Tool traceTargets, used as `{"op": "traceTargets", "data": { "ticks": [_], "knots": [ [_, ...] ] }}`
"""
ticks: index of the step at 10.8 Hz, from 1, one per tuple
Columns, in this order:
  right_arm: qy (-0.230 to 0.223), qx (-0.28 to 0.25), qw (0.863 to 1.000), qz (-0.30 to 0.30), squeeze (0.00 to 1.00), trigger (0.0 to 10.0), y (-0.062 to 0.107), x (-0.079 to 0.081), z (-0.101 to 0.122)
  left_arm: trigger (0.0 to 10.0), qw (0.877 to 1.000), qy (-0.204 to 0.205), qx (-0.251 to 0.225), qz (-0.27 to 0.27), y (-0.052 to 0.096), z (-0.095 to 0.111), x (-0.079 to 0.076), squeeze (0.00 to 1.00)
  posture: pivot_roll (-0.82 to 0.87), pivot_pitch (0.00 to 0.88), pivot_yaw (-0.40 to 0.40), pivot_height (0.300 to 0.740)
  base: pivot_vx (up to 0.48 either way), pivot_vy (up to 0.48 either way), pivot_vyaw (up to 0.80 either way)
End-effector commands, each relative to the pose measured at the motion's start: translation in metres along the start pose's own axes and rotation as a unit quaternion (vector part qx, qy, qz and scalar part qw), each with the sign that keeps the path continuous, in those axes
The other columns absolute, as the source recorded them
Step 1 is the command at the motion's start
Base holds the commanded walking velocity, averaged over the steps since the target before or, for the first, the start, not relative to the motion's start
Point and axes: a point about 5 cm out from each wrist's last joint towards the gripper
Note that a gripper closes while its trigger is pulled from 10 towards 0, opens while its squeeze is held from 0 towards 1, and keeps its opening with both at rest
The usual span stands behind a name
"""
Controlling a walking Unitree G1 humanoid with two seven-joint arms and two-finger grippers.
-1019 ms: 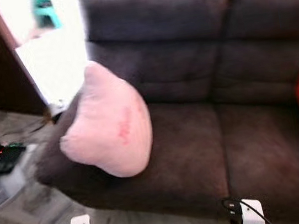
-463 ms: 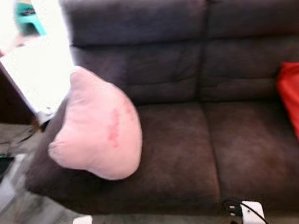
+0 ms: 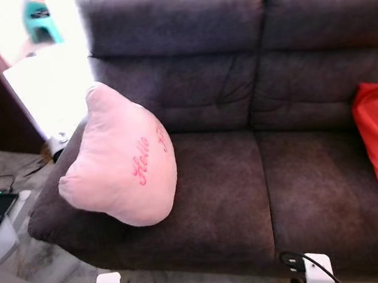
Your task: Move the pillow to the sofa from floor
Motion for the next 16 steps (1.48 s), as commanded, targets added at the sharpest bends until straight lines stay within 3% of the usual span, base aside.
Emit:
{"op": "traceTargets", "data": {
  "ticks": [1, 9, 13, 16],
  "knots": [
    [0.003, 0.007, 1.000, -0.003, 0.00, 10.0, 0.001, -0.003, -0.005, 10.0, 1.000, -0.008, -0.001, -0.010, -0.001, 0.001, -0.004, 0.00, 0.05, 0.011, -0.028, 0.740, 0.000, -0.326, 0.00],
    [0.005, 0.018, 1.000, -0.018, 0.00, 10.0, 0.002, -0.015, -0.013, 10.0, 0.999, -0.030, 0.006, -0.025, -0.002, 0.003, -0.008, 0.00, 0.00, 0.000, -0.010, 0.740, 0.000, -0.327, -0.09],
    [0.019, 0.008, 1.000, -0.012, 0.00, 10.0, 0.001, -0.015, -0.005, 10.0, 0.999, -0.025, 0.004, -0.032, -0.004, 0.005, -0.019, 0.00, 0.00, 0.000, -0.031, 0.740, 0.000, -0.325, 0.00],
    [0.026, 0.001, 1.000, -0.007, 0.00, 10.0, -0.001, -0.012, 0.002, 10.0, 0.999, -0.030, 0.004, -0.026, -0.004, 0.007, -0.014, 0.00, 0.00, 0.000, -0.025, 0.740, 0.000, -0.328, 0.00]
  ]
}}
Point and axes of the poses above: a point about 5 cm out from each wrist's last joint towards the gripper, its own y axis pointing back from the gripper into the wrist, its own z axis along the axis of the wrist's last joint, x = y × z, and after that the axes turned 14 degrees about y, right-handed
